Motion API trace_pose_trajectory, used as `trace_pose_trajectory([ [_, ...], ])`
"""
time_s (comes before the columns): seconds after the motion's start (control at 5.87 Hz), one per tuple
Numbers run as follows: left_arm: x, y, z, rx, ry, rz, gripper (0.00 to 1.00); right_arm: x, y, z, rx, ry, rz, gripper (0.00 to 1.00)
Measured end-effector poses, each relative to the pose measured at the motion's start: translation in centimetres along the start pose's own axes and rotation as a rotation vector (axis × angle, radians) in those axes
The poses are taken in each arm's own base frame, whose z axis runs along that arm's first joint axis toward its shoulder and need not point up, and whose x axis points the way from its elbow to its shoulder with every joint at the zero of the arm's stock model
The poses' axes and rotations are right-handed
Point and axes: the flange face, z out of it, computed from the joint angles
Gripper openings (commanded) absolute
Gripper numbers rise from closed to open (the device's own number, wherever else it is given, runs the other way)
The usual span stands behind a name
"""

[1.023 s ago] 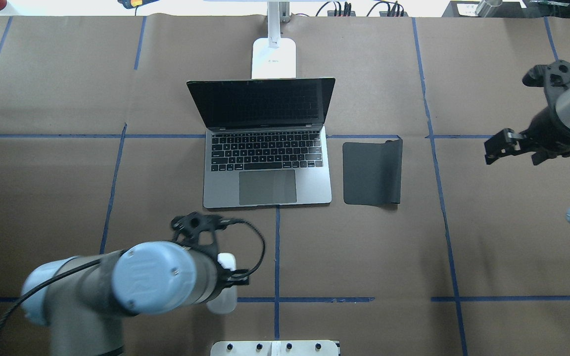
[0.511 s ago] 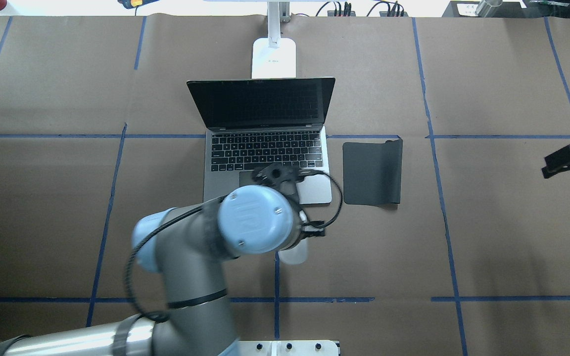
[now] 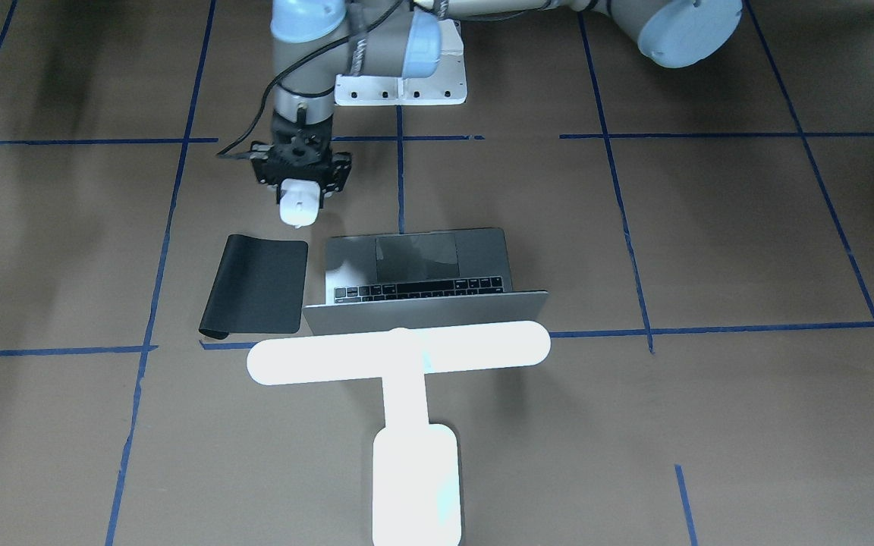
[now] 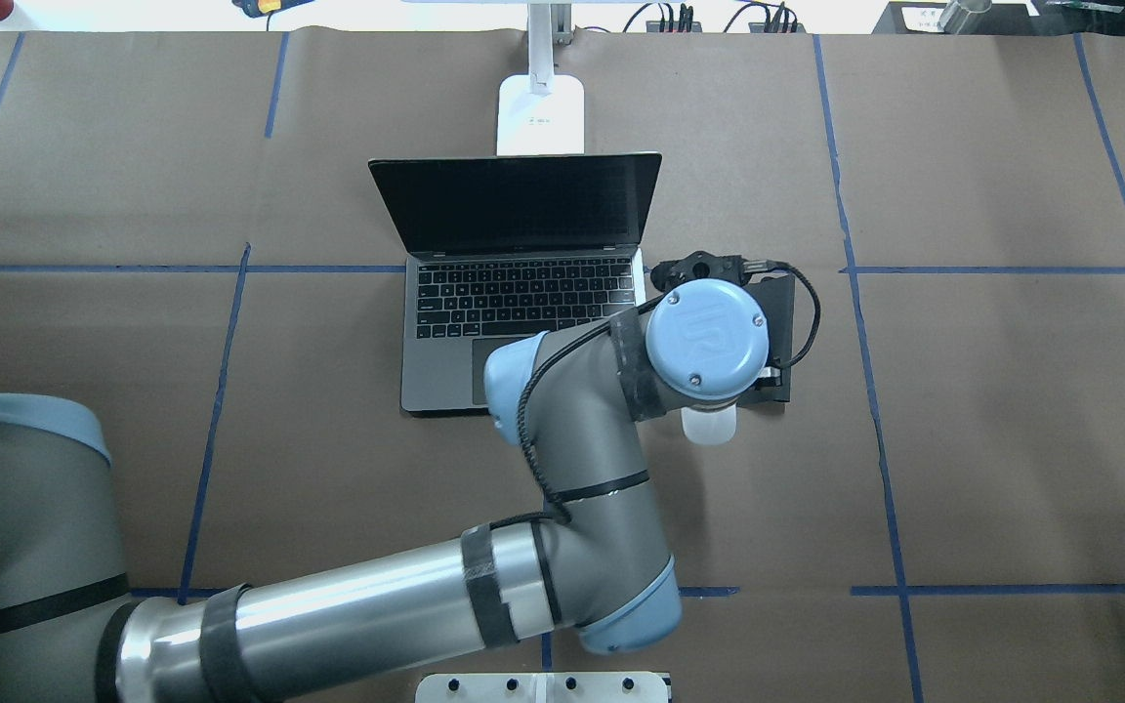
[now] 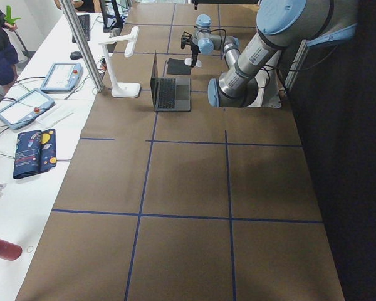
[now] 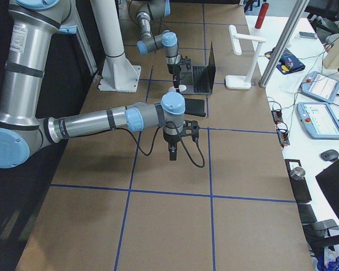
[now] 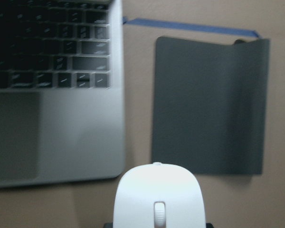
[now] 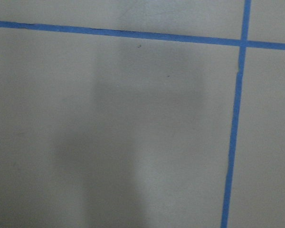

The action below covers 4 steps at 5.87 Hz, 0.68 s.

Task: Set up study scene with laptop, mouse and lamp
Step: 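Carry the white mouse over the pad with the left gripper while the right withdraws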

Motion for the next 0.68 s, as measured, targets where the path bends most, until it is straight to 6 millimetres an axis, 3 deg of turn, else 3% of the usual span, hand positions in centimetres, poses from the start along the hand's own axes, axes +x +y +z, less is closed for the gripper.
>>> trace_pose_trajectory([
  [0.17,0.6,-1.4,1.6,0.016,0.02,-0.003,0.08,3.7,0.6,0.5,-0.005,-0.017,-0.017,1.0],
  [0.34,0.8,-2.4,3.3,0.029,0.031,-0.005,0.08,5.9,1.0,0.6,-0.002,-0.025,-0.026,1.0],
  [0.68,1.7,-3.8,5.3,0.047,0.038,-0.004,0.08,7.0,1.2,0.5,0.003,-0.026,-0.023,1.0],
])
